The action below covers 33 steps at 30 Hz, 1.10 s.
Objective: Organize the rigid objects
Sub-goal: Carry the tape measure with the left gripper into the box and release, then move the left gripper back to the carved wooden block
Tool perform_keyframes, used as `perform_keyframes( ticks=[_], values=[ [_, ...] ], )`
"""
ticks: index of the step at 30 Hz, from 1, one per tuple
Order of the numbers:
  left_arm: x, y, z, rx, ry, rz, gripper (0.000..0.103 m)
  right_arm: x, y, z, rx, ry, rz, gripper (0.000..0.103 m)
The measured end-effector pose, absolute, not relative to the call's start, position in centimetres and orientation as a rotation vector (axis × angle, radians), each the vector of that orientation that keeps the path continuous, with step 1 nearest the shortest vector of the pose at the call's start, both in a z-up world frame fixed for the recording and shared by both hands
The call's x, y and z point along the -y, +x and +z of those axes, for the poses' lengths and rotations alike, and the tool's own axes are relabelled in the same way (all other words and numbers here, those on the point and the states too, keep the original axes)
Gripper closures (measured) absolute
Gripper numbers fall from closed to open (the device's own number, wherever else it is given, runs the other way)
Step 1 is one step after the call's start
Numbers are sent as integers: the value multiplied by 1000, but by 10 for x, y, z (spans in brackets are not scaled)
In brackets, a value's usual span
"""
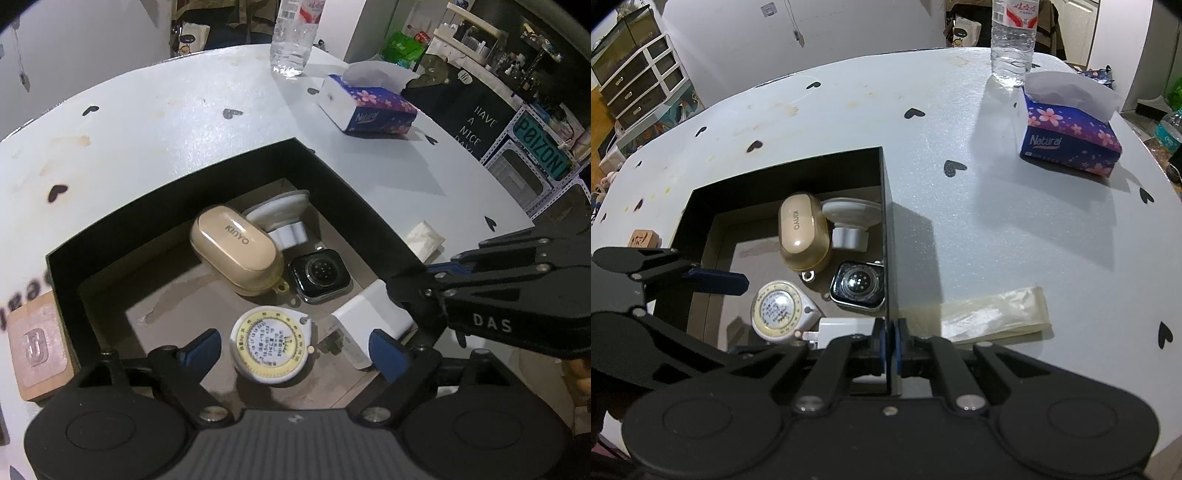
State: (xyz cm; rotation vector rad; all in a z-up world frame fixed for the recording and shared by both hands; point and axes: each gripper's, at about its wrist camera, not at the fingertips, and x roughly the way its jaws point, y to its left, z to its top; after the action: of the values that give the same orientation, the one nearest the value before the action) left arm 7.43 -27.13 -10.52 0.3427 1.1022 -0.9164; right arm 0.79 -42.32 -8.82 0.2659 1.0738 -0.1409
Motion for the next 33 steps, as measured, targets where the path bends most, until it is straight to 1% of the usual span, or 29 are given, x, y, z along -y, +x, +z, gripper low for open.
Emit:
perform_keyframes(
  ticks=[13, 21, 33],
  values=[
    [251, 60, -71, -1022, 329, -884, 15, 424, 8, -89, -1072, 268, -137, 97],
    [231, 47, -44, -946, 298, -859, 0, 424, 8, -89, -1072, 268, -136, 97],
    [186, 42, -32, -868, 199, -752, 0, 424, 8, -89, -1072, 267, -136, 97]
  ],
)
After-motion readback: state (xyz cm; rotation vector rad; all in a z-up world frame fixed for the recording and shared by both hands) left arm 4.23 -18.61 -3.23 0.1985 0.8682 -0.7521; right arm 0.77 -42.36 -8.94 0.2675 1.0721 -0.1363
